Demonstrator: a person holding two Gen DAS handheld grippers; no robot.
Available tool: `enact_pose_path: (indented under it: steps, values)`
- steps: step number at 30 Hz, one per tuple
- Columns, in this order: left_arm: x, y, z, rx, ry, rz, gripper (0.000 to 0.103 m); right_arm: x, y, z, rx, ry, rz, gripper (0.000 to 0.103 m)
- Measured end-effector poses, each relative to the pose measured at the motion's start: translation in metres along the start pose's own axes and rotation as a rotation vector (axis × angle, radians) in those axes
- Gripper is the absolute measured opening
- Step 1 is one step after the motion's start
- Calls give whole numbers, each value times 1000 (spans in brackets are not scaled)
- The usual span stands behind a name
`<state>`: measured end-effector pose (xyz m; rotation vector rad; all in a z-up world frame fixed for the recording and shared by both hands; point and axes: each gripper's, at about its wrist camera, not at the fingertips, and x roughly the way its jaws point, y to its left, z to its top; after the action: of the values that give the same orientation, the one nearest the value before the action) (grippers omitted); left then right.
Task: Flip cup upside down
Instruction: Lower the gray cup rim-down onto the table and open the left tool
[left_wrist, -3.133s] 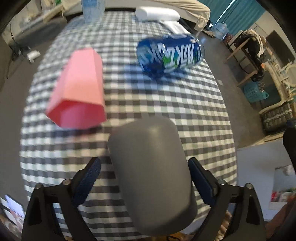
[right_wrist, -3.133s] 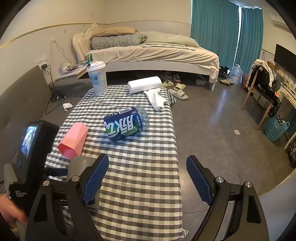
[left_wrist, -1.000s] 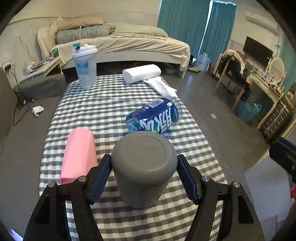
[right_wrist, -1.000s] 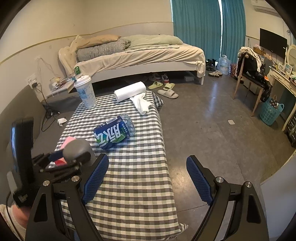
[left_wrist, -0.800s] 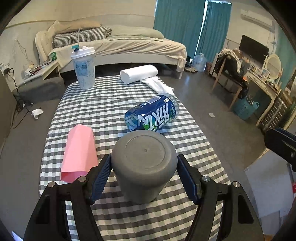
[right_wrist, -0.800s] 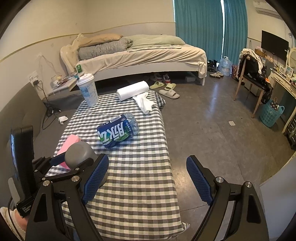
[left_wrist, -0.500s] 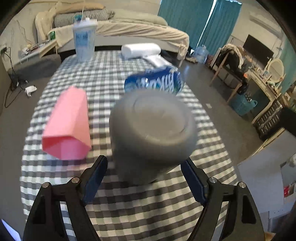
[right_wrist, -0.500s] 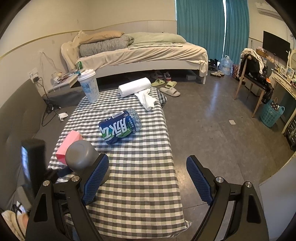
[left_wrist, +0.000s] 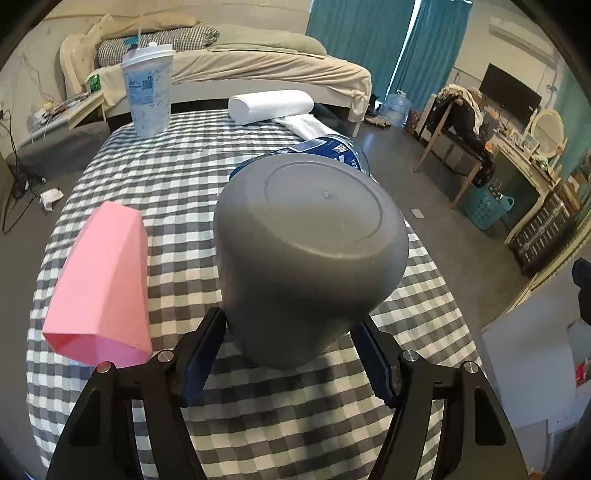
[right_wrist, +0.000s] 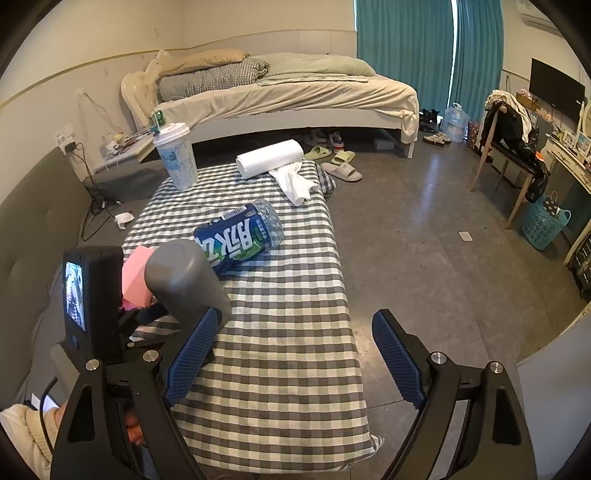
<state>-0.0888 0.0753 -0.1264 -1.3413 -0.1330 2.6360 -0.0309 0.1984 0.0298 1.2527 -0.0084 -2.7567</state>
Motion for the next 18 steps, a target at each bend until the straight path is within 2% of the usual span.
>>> enact_pose_path:
  steps: [2,4,5,6,13,18]
  values:
    - [1,-2,-1,23,-1,13,72,1,-1,0,10,3,3,86]
    - [2,-4,-4,46,8,16,76,1,0,1,12,1,10,86]
    - [4,-6,-6,58,26,4,85,1,0,1,10,-1,12,86]
    - [3,-6,-7,63,38,-2,90,1,2,2,7,-2,12,86]
    - [-15,-3,-23,58,64,18,90,0,7,1,-10,-23,4,86]
    - [-53,4,-21,43,-26,44,91,-10,14,-2,-60,-89,-43,86]
